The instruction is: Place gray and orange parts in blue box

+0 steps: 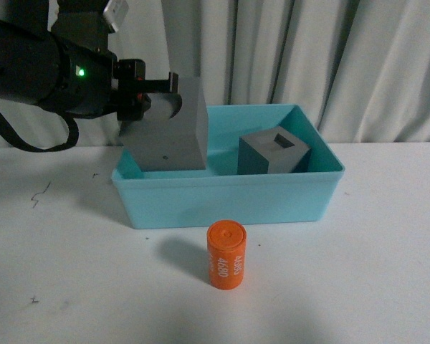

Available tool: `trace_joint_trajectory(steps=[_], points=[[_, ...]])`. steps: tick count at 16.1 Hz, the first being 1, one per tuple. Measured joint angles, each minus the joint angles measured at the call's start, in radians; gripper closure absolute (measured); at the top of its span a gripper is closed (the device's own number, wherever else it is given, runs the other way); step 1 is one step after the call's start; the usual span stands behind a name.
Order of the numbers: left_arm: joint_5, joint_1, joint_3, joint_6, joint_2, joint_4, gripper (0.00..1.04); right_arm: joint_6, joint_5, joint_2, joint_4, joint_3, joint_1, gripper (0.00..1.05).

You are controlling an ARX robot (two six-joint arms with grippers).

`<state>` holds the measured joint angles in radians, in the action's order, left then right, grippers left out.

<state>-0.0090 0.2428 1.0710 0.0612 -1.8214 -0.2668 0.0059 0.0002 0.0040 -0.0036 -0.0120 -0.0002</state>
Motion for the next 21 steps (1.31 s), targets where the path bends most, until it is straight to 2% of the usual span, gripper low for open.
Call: trace_joint_trajectory(steps=[3,7,8,10,11,13,15,18,19,20,21], points=[[-0.016,-0.019,0.000,-0.021,-0.051,-0.006,0.84,0.000,0.000,0.000,0.000,0.000,0.000,0.06],[-0.023,-0.062,-0.024,-0.004,-0.036,-0.005,0.42,0.000,0.000,0.000,0.000,0.000,0.000,0.06],[-0.015,-0.074,-0.055,0.014,-0.010,0.001,0.34,0.000,0.000,0.000,0.000,0.000,0.000,0.06],[0.053,-0.133,-0.202,0.119,0.170,0.063,0.09,0.000,0.000,0.000,0.000,0.000,0.000,0.06],[0.103,-0.176,-0.295,0.188,0.320,0.096,0.06,0.000,0.000,0.000,0.000,0.000,0.000,0.06],[0.166,-0.244,-0.430,0.285,0.538,0.180,0.07,0.000,0.000,0.000,0.000,0.000,0.000,0.06],[0.214,-0.341,-0.608,0.388,0.815,0.377,0.07,0.000,0.000,0.000,0.000,0.000,0.000,0.06],[0.299,-0.535,-0.822,0.429,1.308,0.767,0.07,0.000,0.000,0.000,0.000,0.000,0.000,0.06],[0.290,-0.543,-0.851,0.447,1.413,0.819,0.07,0.000,0.000,0.000,0.000,0.000,0.000,0.06],[0.293,-0.513,-0.856,0.468,1.440,0.813,0.07,0.000,0.000,0.000,0.000,0.000,0.000,0.06],[0.286,-0.506,-0.888,0.450,1.467,0.714,0.10,0.000,0.000,0.000,0.000,0.000,0.000,0.06]])
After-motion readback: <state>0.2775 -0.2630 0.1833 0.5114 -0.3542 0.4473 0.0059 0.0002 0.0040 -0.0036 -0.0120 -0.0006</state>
